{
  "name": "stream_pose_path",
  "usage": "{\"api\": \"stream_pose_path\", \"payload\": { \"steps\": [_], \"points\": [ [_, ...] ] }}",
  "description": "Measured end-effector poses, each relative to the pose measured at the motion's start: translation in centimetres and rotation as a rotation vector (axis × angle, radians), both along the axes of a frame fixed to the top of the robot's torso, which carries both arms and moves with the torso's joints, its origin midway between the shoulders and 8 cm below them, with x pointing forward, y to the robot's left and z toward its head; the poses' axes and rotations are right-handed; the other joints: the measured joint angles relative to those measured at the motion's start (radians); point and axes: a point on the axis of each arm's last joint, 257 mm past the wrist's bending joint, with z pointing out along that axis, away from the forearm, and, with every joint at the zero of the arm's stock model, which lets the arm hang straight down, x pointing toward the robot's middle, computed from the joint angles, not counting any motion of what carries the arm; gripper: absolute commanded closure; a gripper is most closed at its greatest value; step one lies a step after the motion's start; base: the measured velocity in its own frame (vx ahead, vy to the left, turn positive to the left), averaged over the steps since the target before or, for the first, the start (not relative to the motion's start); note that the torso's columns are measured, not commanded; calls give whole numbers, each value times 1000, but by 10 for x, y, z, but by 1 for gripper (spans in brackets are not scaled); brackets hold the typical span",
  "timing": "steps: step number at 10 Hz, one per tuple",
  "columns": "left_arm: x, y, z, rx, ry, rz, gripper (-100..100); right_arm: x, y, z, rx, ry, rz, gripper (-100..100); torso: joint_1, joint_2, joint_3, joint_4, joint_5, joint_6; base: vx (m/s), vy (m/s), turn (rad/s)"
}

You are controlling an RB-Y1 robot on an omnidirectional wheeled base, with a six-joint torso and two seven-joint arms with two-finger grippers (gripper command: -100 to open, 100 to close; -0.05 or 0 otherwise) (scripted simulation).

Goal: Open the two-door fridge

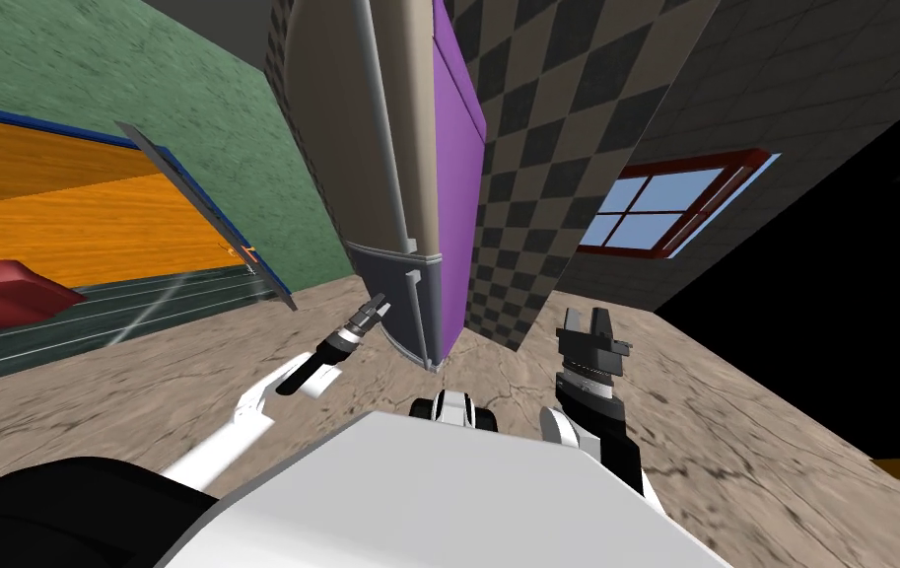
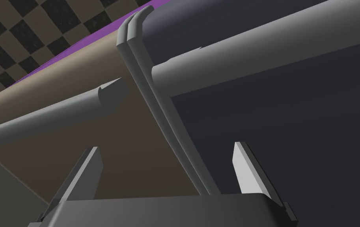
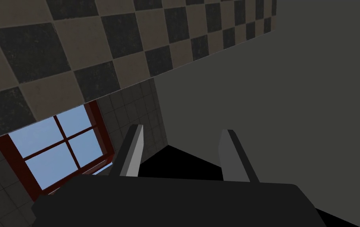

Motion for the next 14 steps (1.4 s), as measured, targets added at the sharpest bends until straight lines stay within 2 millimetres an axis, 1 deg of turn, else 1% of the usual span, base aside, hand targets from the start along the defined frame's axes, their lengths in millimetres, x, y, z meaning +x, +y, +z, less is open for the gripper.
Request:
{"api": "stream_pose_path", "payload": {
  "steps": [3, 9, 10, 13, 14],
  "points": [
    [7, 13, -3, 31, 39, -12, -100, 0, 0, 0, 0, 0, 0, 0, 2, 1, 1, 0, 0, 0, 56, -118, 91],
    [27, 45, -3, 102, 120, -12, -100, 0, 0, 0, 0, 0, 0, 0, 2, 1, 1, 0, 0, 1, 42, -123, 90],
    [31, 55, -1, 113, 134, -6, -100, 0, 0, 0, 0, 0, 0, 0, -1, 2, 1, 1, 0, 0, 19, -110, 63],
    [40, 75, 4, 153, 168, 4, -100, 0, 0, 0, 0, 0, 0, 0, 2, 0, 0, 0, 0, 1, 58, -107, 94],
    [43, 85, 8, 167, 181, 13, -100, 0, 0, 0, 0, 0, 0, 0, -1, 0, 0, 0, 0, 0, 26, -117, 67]
  ]
}}
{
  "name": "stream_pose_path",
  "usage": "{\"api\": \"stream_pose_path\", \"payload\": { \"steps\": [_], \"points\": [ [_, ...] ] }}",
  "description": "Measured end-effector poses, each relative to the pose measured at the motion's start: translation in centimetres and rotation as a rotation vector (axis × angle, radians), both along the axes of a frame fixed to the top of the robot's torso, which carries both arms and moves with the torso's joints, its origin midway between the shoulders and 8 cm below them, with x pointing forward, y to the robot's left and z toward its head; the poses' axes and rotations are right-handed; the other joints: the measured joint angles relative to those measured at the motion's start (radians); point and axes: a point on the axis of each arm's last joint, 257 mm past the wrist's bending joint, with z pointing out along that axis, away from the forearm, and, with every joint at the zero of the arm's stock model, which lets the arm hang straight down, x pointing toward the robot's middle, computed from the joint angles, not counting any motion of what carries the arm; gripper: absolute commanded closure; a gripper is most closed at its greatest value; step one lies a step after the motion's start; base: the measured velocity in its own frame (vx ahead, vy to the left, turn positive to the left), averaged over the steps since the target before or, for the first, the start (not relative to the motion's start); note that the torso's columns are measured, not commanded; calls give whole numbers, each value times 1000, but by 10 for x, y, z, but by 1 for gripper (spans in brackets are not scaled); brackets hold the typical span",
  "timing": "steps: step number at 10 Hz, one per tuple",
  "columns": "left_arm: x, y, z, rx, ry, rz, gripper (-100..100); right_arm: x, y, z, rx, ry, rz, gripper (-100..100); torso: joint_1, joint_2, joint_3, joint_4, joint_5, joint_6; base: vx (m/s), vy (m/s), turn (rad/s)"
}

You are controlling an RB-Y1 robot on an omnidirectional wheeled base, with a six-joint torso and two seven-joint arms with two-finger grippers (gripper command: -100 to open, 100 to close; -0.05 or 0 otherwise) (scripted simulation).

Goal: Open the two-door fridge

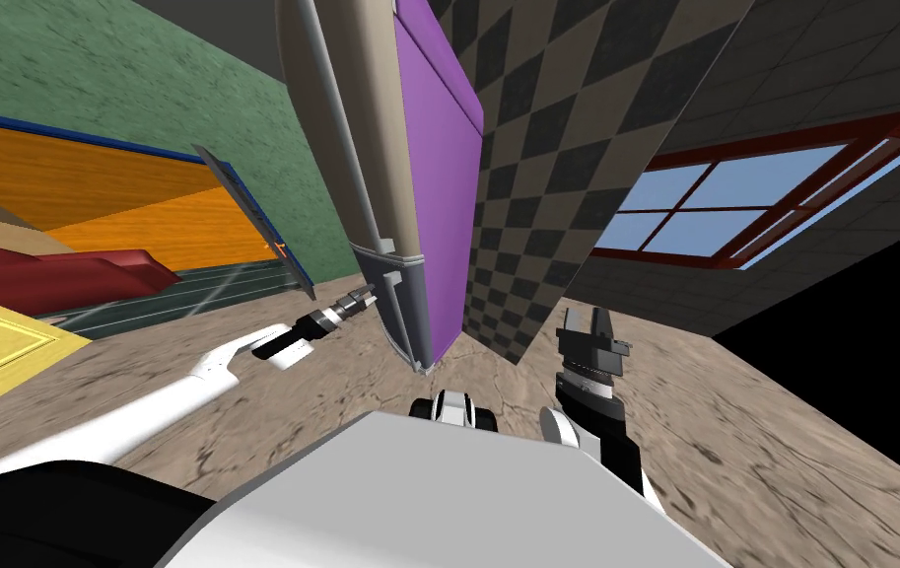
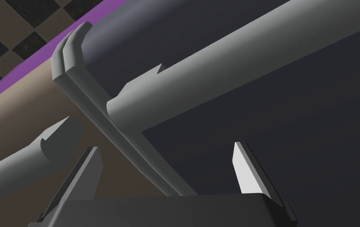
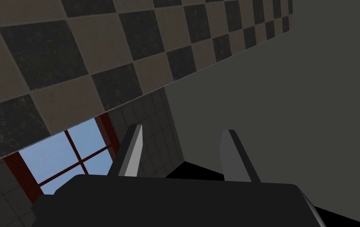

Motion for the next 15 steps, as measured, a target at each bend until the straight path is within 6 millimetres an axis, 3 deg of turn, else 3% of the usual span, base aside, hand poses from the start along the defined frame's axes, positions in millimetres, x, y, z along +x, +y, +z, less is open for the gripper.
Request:
{"api": "stream_pose_path", "payload": {
  "steps": [8, 12, 15],
  "points": [
    [26, 53, 33, 108, 58, 59, -100, 0, 0, 0, 0, 0, 0, 0, 0, 0, 0, 0, 0, 0, 29, -115, 78],
    [35, 79, 58, 157, 71, 95, -100, 0, 0, 0, 0, 0, 0, 0, 1, 1, 1, 0, 0, 0, 23, -102, 73],
    [47, 94, 87, 193, 73, 124, -100, 0, 0, 0, 0, 0, 0, 0, -1, 1, 1, 0, 0, 0, 19, -117, 91]
  ]
}}
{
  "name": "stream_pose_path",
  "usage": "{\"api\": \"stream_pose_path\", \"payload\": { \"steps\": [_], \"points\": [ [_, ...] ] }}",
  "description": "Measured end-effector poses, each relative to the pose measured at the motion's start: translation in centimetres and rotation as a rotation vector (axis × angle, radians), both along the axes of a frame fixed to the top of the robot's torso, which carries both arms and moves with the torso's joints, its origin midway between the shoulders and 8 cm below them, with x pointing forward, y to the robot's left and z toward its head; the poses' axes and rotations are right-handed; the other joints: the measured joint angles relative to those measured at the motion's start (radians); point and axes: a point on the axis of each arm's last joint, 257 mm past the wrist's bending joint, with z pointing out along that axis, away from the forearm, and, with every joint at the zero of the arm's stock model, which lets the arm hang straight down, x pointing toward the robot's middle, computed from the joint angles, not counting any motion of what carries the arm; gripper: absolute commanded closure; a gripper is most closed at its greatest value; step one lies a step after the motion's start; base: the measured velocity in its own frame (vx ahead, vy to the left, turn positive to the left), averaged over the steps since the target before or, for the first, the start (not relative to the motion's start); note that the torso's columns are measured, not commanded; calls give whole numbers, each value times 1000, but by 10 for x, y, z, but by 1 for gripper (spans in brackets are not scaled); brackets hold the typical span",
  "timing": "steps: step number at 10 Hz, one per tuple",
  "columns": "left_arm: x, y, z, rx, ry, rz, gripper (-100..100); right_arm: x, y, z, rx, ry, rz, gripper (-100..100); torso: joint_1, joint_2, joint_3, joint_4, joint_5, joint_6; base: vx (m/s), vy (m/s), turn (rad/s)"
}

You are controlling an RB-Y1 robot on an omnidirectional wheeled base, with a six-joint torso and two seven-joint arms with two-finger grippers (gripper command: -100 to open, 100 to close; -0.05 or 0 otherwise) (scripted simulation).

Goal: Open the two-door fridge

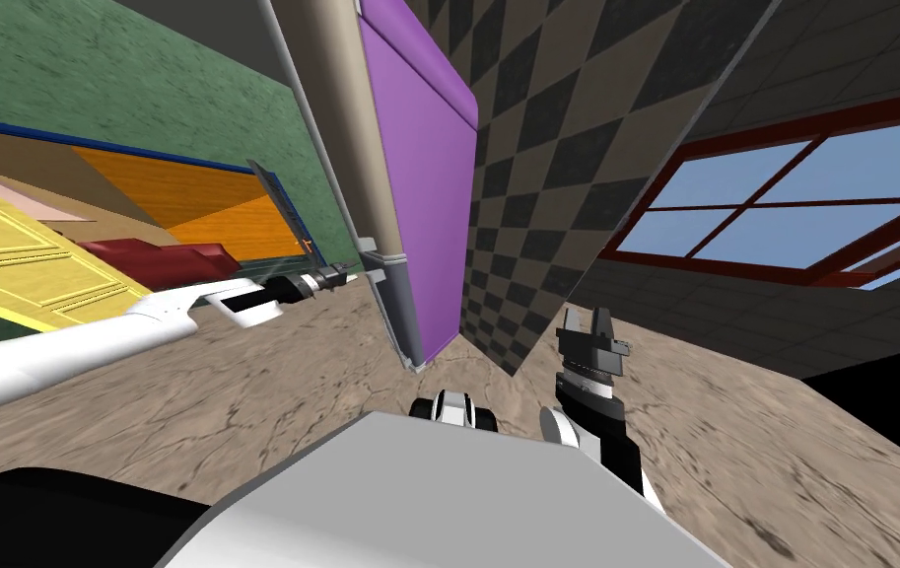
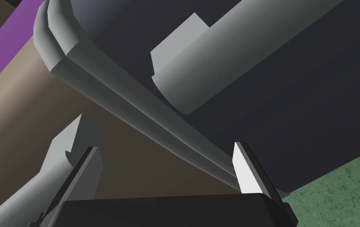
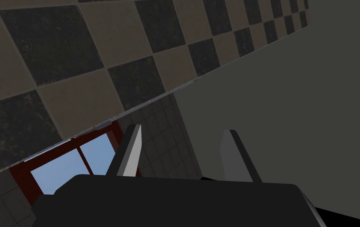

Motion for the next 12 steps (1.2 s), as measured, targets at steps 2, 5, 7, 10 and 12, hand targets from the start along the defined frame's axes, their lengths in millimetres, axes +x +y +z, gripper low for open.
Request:
{"api": "stream_pose_path", "payload": {
  "steps": [2, 5, 7, 10, 12],
  "points": [
    [2, 10, 17, 29, 1, 15, -100, 0, 0, 0, 0, 0, 0, 0, 3, -1, -1, 0, 1, 0, 29, -111, 75],
    [9, 18, 45, 65, -5, 33, -100, 0, 0, 0, 0, 0, 0, 0, 3, 2, 1, 0, 1, 0, 5, -86, 62],
    [13, 24, 65, 90, -8, 48, -100, 0, 0, 0, 0, 0, 0, 0, 1, 0, 0, 0, 0, 0, 16, -96, 66],
    [16, 27, 81, 110, -13, 57, -100, 0, 0, 0, 0, 0, 0, 0, 5, 0, 0, 0, 2, 0, 6, -42, 16],
    [16, 27, 81, 111, -14, 57, 100, 0, 0, 0, 0, 0, 0, 0, 4, 1, 0, 0, 1, 0, -30, 87, 17]
  ]
}}
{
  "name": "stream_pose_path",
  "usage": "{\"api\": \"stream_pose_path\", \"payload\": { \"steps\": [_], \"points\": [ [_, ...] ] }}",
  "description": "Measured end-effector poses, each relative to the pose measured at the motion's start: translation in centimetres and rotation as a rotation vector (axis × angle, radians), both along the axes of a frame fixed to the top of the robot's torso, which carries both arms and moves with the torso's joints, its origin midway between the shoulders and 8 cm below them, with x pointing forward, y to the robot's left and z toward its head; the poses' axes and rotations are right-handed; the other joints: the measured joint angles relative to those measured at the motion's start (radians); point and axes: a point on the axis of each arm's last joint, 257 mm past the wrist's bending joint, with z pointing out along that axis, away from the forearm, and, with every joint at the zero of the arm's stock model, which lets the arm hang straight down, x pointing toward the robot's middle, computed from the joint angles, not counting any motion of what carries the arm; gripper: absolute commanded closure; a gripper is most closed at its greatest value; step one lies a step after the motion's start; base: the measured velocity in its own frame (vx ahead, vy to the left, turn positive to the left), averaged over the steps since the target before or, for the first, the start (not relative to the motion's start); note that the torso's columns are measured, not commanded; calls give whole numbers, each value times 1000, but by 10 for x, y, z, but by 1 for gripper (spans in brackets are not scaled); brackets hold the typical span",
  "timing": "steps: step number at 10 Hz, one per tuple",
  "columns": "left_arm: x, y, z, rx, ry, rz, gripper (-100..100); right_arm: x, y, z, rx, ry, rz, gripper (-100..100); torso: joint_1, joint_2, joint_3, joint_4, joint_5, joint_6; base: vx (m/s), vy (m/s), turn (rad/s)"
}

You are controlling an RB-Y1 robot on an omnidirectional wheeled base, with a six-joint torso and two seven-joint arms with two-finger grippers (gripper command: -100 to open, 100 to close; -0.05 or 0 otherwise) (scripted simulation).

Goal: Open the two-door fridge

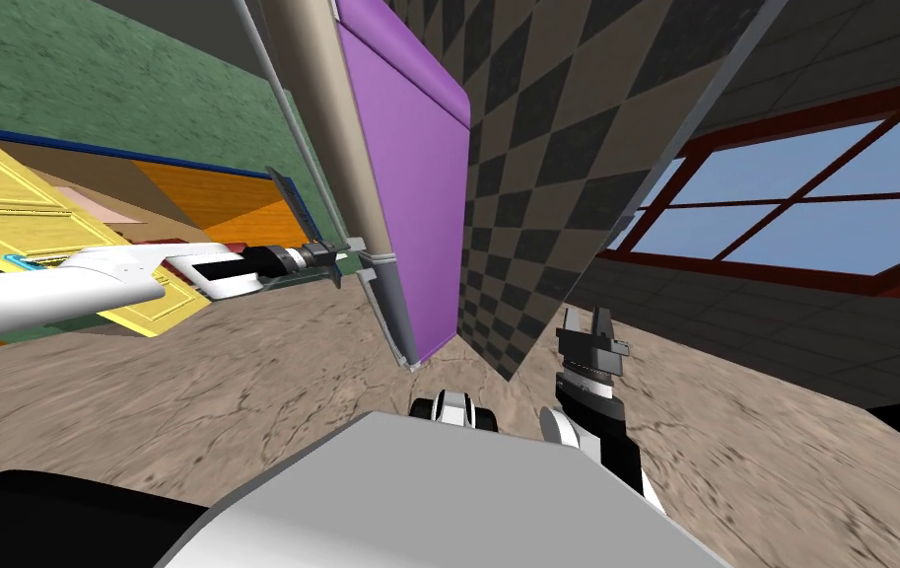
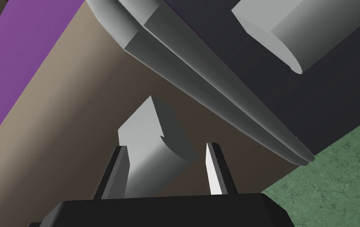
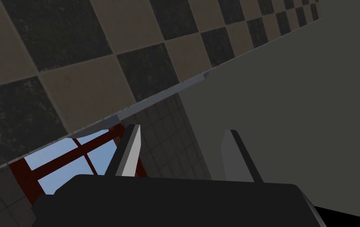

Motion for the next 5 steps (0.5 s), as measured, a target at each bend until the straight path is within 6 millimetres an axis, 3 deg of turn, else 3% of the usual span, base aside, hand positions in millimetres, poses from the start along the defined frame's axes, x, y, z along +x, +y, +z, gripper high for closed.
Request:
{"api": "stream_pose_path", "payload": {
  "steps": [2, 5],
  "points": [
    [-1, -19, 0, 2, 1, -55, 100, 0, 0, 0, -1, 0, 0, 0, 11, -3, -2, -1, 4, 1, -56, 302, -7],
    [-2, -42, 3, 4, -1, -114, 100, 0, 0, 0, 0, 0, 0, 0, -6, 0, 0, 0, -2, 0, -89, 300, 8]
  ]
}}
